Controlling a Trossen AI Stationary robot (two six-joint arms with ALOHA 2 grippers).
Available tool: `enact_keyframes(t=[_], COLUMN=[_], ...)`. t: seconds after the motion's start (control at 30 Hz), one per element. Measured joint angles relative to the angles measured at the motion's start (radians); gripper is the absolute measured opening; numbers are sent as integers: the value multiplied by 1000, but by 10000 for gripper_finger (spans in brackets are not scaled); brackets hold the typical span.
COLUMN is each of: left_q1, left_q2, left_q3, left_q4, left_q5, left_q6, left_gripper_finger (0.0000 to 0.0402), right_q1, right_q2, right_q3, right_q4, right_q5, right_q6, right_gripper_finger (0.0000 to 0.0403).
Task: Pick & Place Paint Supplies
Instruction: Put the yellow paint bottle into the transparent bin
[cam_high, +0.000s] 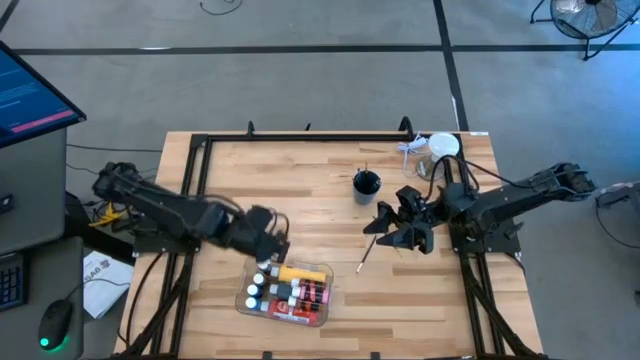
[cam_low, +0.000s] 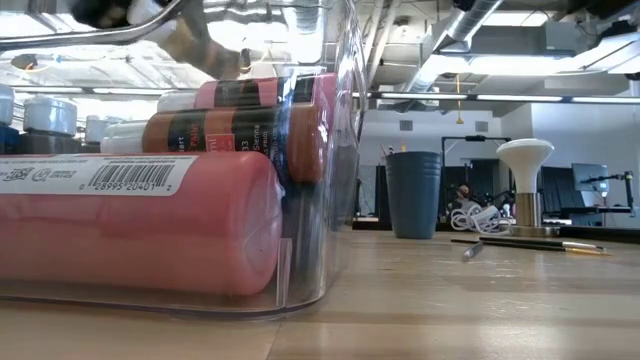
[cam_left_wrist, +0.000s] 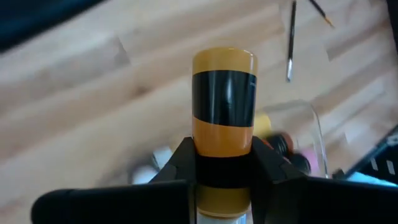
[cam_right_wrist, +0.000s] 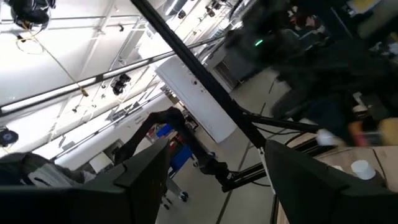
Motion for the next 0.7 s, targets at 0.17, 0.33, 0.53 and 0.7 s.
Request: enact_keyframes(t=[0.17,0.33,0.53,0.7], left_q1=[-103,-205,-285,-277], left_q2=[75,183,291,343], left_q3=[43,92,126,165], left_q4=[-13,-28,-59,-133], left_q5=[-18,-61,-60,-60], left_q6=[-135,-302,-451,-425], left_gripper_finger=[36,35,35,35], right_q1=[-41,-83,-121,-149], right_q2=[0,0,0,0], right_q3=[0,0,0,0], right_q4=[-9,-36,-46,-46], right_q5=[0,0,0,-1], right_q6=[43,82,107,139], right_gripper_finger=[255,255,255,255])
